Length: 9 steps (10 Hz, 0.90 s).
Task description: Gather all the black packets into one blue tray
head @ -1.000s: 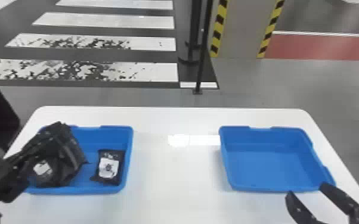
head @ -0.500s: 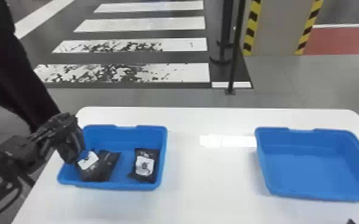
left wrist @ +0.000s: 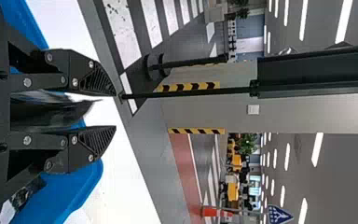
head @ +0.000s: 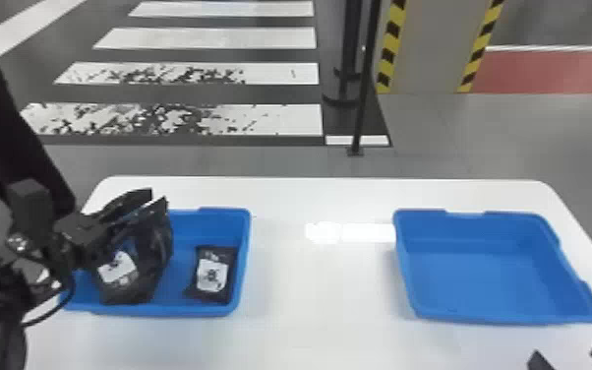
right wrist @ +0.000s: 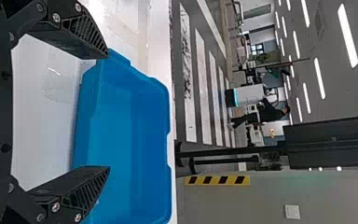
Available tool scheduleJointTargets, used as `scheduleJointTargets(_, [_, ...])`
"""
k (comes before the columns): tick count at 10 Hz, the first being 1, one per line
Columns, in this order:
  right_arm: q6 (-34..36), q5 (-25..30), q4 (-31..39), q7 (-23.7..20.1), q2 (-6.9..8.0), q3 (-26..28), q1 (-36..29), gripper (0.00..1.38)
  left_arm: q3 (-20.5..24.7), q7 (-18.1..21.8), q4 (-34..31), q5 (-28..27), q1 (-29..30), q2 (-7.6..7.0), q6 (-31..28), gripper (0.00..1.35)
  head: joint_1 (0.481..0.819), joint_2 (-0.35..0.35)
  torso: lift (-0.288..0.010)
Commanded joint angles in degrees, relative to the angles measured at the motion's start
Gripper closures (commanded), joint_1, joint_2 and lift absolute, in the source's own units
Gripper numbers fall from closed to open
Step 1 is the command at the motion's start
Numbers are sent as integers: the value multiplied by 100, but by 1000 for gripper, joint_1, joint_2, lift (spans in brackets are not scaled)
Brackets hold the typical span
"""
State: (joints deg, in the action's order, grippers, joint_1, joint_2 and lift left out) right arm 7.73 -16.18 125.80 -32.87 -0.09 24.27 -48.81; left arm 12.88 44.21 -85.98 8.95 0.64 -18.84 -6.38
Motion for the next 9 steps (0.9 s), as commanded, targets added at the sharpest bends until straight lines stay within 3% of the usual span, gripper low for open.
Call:
scheduleJointTargets(1, [0,-39,83,0,14,7,-69,186,14,0,-142,293,357,135,89,30,695,6,-110])
scheduleJointTargets(2, [-56,-39,111,0,14,7,-83,186,334,-44,-901,202,877,284,89,117,695,1,-110])
scheduleJointTargets(4, [-197,-62,153,61,14,64,-209,186,1191,-448,-3250,19,2523,803,75,208,695,4,-110])
scheduleJointTargets(5, [-267,-5,266,105,14,201,-350,186,1465,-632,-3981,110,3296,1084,202,209,695,14,-110])
scheduleJointTargets(7, [-773,-27,491,378,14,338,-786,186,1557,-914,-4768,327,4477,1453,511,209,695,2,-110])
scheduleJointTargets(9, [-1462,-130,421,659,14,349,-1109,186,1477,-940,-4811,624,5223,1558,905,209,695,-58,-110])
